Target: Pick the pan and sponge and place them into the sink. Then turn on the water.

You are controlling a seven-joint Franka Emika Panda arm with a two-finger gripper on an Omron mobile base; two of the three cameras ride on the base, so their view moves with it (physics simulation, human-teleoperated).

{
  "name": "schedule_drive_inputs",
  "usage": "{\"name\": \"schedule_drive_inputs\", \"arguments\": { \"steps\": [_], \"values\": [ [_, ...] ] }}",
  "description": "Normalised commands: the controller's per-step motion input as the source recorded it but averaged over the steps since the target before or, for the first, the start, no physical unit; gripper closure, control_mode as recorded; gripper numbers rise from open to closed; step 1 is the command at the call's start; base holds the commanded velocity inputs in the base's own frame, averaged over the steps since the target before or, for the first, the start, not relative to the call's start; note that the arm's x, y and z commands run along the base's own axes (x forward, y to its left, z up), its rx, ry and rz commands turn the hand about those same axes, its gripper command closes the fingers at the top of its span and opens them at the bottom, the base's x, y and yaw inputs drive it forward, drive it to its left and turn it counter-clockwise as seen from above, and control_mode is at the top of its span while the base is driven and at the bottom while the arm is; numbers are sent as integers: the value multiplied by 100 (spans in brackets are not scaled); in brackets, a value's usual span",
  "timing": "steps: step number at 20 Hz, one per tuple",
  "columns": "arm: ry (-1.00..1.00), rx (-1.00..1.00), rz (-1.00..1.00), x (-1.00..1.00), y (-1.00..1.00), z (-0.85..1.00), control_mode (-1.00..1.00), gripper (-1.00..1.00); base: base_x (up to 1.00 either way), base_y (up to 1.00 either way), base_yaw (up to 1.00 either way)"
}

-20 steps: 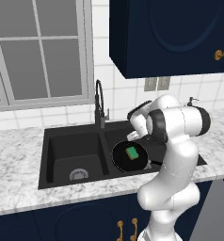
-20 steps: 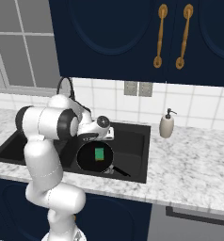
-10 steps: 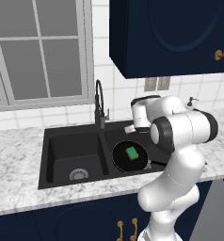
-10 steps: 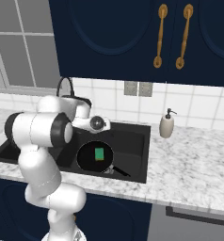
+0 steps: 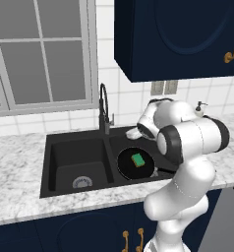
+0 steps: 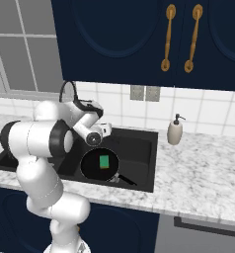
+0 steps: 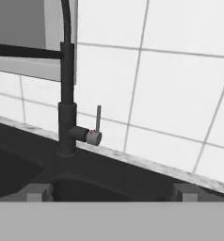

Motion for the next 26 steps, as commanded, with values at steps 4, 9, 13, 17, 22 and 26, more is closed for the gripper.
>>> {"name": "schedule_drive_inputs", "arguments": {
  "steps": [4, 9, 13, 17, 22, 26],
  "values": [
    [-11, 0, 0, 14, 16, 13, -100, -100, 0, 0, 0],
    [-3, 0, -1, 20, 10, 23, -100, -100, 0, 0, 0],
    [0, 1, 0, 23, 4, 30, -100, -100, 0, 0, 0],
    [0, 4, 0, 15, 0, 21, -100, -100, 0, 0, 0],
    [0, 4, 0, 20, 1, 16, -100, -100, 0, 0, 0],
    [0, 4, -1, 19, 4, 11, -100, -100, 0, 0, 0]
  ]
}}
